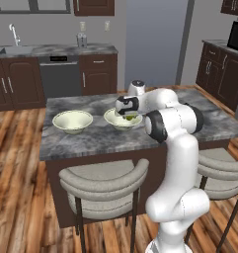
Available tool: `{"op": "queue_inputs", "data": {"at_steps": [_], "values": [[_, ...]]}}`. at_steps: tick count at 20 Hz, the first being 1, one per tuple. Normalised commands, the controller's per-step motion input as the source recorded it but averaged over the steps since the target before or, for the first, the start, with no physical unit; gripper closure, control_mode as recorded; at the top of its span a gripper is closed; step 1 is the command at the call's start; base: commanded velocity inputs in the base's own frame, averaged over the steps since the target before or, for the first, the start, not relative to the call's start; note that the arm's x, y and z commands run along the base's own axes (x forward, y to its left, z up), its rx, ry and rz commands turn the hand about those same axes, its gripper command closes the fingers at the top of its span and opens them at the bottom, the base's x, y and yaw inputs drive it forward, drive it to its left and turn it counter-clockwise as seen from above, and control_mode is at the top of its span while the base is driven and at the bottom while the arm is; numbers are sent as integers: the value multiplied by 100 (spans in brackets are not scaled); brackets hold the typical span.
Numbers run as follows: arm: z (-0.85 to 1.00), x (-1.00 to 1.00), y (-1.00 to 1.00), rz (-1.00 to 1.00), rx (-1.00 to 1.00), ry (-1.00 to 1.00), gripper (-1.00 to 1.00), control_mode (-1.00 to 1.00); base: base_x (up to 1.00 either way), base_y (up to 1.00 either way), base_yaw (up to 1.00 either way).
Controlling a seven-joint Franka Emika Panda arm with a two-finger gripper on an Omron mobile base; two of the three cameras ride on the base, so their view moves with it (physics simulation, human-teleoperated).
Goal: Take the fruits from the plate on the dining counter and place two fruits in each bowl.
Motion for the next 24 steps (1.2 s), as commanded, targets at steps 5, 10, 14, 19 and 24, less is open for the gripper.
{"op": "queue_inputs", "data": {"at_steps": [5,10,14,19,24], "values": [[-40,23,0,2,0,3,100,-100,0,0,0],[-27,0,0,1,0,7,-100,-100,0,0,0],[0,0,0,0,0,0,-100,-100,0,0,0],[0,0,0,0,0,0,-100,-100,0,0,0],[34,0,0,0,0,0,-100,-100,0,0,0]]}}
